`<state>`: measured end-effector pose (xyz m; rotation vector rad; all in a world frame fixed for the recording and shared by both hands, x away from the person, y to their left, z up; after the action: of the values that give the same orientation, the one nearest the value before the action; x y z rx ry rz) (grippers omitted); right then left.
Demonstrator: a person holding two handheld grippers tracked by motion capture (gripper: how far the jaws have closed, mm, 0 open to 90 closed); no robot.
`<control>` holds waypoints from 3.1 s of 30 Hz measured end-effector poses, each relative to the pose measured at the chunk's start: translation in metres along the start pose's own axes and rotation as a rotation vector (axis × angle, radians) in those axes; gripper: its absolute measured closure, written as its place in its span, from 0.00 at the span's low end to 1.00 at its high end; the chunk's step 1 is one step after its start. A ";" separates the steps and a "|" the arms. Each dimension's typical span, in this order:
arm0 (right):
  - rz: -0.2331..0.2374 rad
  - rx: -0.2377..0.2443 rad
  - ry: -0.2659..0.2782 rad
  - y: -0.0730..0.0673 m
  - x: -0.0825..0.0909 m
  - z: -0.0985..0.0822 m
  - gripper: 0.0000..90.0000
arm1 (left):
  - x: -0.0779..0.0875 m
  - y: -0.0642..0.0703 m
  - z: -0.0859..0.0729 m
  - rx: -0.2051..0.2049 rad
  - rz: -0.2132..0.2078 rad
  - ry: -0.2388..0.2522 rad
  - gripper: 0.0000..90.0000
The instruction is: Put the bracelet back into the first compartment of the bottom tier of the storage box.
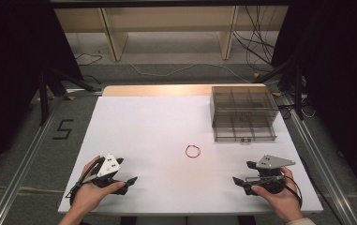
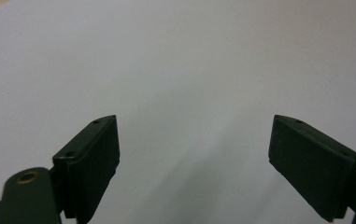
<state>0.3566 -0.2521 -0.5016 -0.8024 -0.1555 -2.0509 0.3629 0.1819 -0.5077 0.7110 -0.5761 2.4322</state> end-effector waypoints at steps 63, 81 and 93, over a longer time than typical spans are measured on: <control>0.033 0.104 -0.133 0.014 -0.119 0.092 0.59 | -0.004 0.006 0.004 -0.015 0.000 0.005 0.18; 0.042 0.079 -0.193 0.029 -0.158 0.096 0.66 | -0.005 0.007 0.003 -0.014 -0.008 0.003 0.19; 0.049 0.116 -0.209 0.028 -0.169 0.098 0.78 | -0.005 0.007 0.003 -0.015 -0.013 0.002 0.19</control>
<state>0.4909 -0.1105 -0.5309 -0.9377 -0.3651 -1.8905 0.3631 0.1731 -0.5105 0.7039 -0.5863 2.4134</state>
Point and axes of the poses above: each handheld gripper's, and its own axes: x roughly backward along the jaws, z roughly out of its top, y roughly to its right, the point moved 6 cm from there along -x, roughly forward along the jaws, and after that the axes turned 12 degrees about z, right-handed, at the moved point
